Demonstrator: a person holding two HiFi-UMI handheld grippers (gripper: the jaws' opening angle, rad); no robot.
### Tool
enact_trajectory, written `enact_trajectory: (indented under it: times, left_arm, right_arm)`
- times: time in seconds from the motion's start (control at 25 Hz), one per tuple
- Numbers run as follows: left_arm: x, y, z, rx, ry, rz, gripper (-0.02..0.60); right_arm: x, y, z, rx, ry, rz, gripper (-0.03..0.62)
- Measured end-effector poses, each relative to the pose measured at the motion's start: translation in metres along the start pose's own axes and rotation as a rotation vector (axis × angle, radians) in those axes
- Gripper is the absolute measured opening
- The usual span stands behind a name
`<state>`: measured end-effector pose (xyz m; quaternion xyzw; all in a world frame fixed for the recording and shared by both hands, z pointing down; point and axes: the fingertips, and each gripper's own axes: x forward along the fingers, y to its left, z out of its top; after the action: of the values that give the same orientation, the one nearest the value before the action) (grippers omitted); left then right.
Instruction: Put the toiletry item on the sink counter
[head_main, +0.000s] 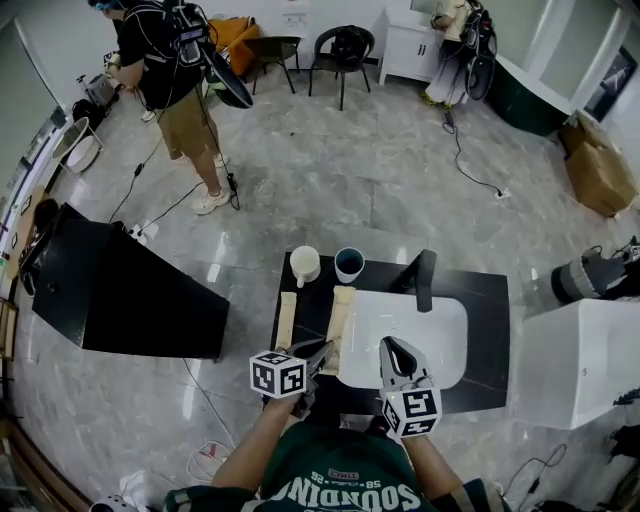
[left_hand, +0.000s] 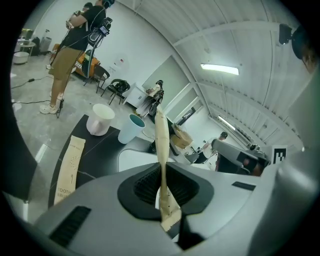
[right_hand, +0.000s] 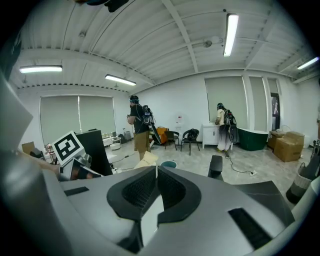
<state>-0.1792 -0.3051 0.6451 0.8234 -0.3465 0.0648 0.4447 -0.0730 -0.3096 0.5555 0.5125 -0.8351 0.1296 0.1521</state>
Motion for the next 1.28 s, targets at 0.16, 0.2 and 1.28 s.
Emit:
enact_trajectory:
  times: [0.16, 0.2, 1.28]
  left_arm:
    - [0.004, 0.025, -0.01, -0.013, 0.026, 0.032, 0.04]
    - [0.005, 0.031, -0.012, -0.019, 0.033, 0.039, 0.04]
    - [0.055, 0.135, -0.084, -0.171, 0.23, 0.26, 0.04]
  right_arm:
    - [0.003, 0.004, -0.002, 0.003, 0.005, -0.012, 0.043]
    - [0.003, 0.005, -0.002, 0.005, 0.007, -0.015, 0.043]
    - [-0.015, -0.011, -0.014, 0.041, 0.051, -0.077, 0.043]
